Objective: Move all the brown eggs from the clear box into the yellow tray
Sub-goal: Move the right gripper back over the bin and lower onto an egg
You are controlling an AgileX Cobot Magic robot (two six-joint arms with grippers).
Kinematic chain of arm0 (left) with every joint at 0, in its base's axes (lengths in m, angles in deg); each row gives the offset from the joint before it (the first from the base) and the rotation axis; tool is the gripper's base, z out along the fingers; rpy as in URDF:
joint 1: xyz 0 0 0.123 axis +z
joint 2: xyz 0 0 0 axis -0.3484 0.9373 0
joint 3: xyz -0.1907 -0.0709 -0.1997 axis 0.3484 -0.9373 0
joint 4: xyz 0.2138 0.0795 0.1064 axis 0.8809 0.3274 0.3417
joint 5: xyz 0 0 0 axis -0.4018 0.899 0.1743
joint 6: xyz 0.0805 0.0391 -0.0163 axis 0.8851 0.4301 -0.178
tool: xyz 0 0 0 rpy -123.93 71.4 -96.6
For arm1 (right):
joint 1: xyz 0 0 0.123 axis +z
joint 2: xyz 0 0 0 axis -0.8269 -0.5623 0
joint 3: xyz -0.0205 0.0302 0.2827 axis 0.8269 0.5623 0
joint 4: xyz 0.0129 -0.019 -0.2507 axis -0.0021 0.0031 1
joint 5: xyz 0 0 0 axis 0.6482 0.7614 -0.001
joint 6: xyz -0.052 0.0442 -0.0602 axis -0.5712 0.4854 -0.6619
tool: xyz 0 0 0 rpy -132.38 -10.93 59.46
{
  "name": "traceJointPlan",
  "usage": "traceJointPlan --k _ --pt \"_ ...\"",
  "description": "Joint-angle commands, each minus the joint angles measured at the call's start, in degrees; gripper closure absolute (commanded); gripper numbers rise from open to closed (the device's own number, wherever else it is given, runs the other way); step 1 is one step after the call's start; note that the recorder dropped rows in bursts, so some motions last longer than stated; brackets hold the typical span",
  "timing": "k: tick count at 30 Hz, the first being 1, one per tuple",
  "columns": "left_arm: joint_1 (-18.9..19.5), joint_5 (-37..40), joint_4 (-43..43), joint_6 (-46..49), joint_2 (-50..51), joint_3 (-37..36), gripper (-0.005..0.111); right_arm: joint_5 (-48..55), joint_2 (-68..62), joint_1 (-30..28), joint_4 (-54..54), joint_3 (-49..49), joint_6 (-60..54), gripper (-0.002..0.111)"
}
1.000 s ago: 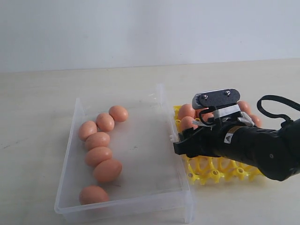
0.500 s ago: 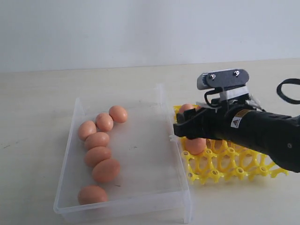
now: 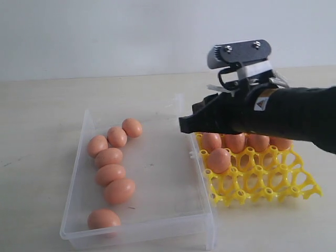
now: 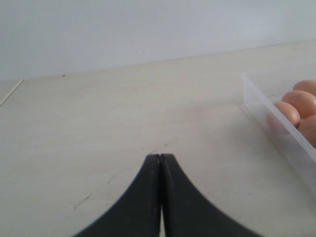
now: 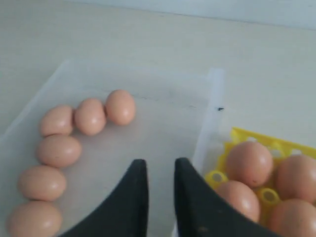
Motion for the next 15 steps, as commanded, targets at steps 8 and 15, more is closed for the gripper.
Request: traceJointPlan --k 8,15 --pt "-0.1 -0.8 0.1 -0.4 0.0 0.2 0.107 27.4 -12.1 7.3 -1.6 -24.2 -3.3 0.074" --pt "-0.1 -0.8 0.1 -0.4 0.0 0.2 0.107 36.1 -25.1 7.3 -6.4 -37.3 -3.1 0.047"
